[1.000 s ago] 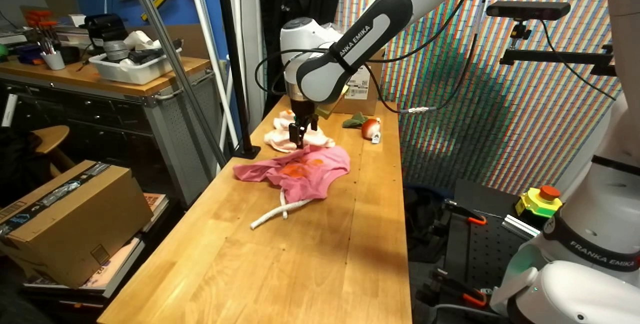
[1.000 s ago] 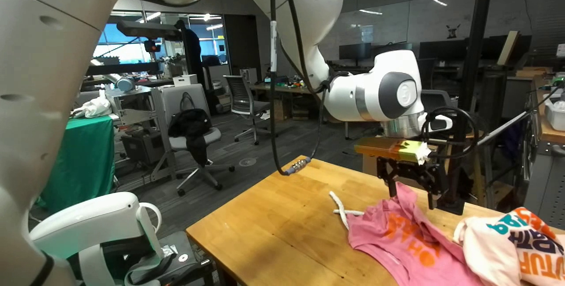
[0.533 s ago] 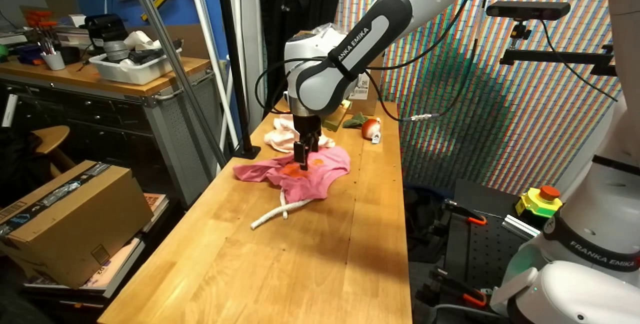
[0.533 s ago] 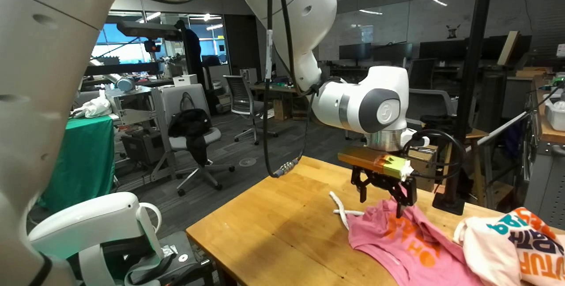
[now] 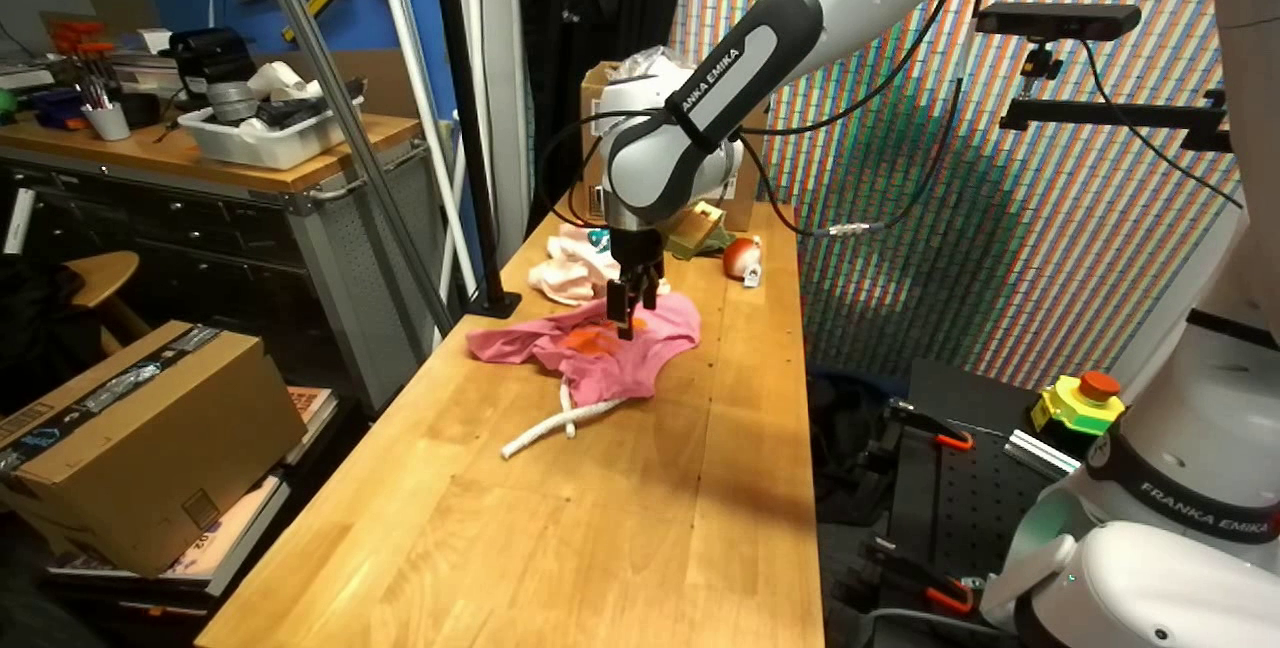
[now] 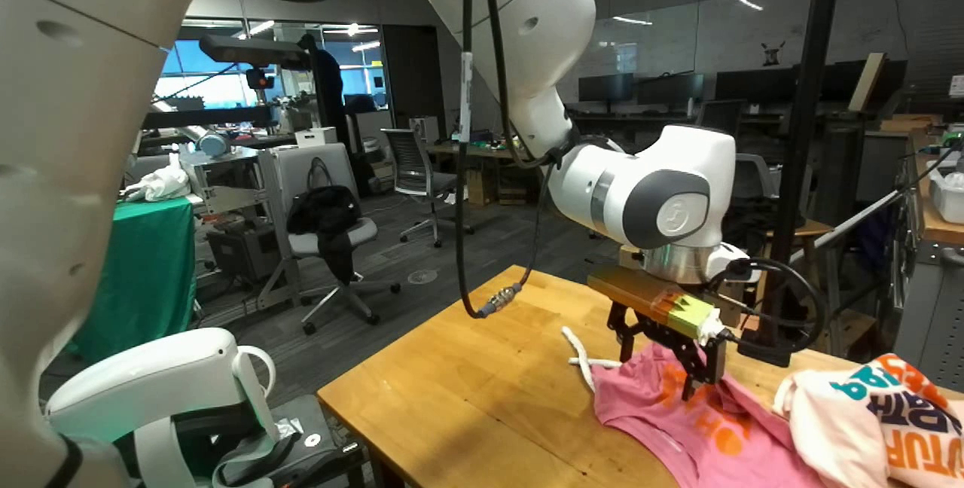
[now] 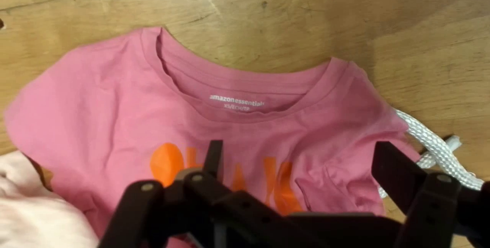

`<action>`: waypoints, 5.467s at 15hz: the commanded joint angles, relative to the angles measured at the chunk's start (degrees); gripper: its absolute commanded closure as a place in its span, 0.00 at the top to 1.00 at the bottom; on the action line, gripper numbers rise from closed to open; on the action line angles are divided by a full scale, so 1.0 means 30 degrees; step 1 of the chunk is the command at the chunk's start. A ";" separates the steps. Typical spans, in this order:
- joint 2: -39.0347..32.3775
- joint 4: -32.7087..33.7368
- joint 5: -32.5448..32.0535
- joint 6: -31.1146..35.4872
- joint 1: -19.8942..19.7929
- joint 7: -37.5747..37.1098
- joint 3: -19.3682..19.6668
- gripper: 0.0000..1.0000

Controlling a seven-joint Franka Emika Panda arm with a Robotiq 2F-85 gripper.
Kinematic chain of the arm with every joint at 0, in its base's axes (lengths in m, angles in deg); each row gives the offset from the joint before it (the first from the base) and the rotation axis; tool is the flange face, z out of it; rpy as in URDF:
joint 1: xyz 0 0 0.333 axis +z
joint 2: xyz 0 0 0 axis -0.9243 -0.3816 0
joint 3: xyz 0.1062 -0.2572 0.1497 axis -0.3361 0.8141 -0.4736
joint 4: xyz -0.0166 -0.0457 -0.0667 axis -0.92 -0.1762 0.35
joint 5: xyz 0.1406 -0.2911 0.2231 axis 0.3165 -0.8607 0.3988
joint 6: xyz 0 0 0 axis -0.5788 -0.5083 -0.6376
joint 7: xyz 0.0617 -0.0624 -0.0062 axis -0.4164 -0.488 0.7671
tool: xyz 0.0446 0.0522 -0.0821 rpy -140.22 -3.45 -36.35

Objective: Move the radish and peach t-shirt to the right, move the pink t-shirt to the left, move the white rope backwards

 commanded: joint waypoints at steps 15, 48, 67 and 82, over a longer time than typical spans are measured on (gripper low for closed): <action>0.1087 -0.3245 -0.0147 0.2132 -0.0742 0.0634 0.0613 1.00; -0.1679 -0.2703 -0.2243 0.7907 -0.0321 -0.0668 0.2262 1.00; -0.3399 -0.0357 -0.2037 0.6076 -0.0736 -0.0838 0.2396 0.74; -0.0142 -0.3430 -0.2285 0.6458 0.0372 -0.1345 0.2143 0.00</action>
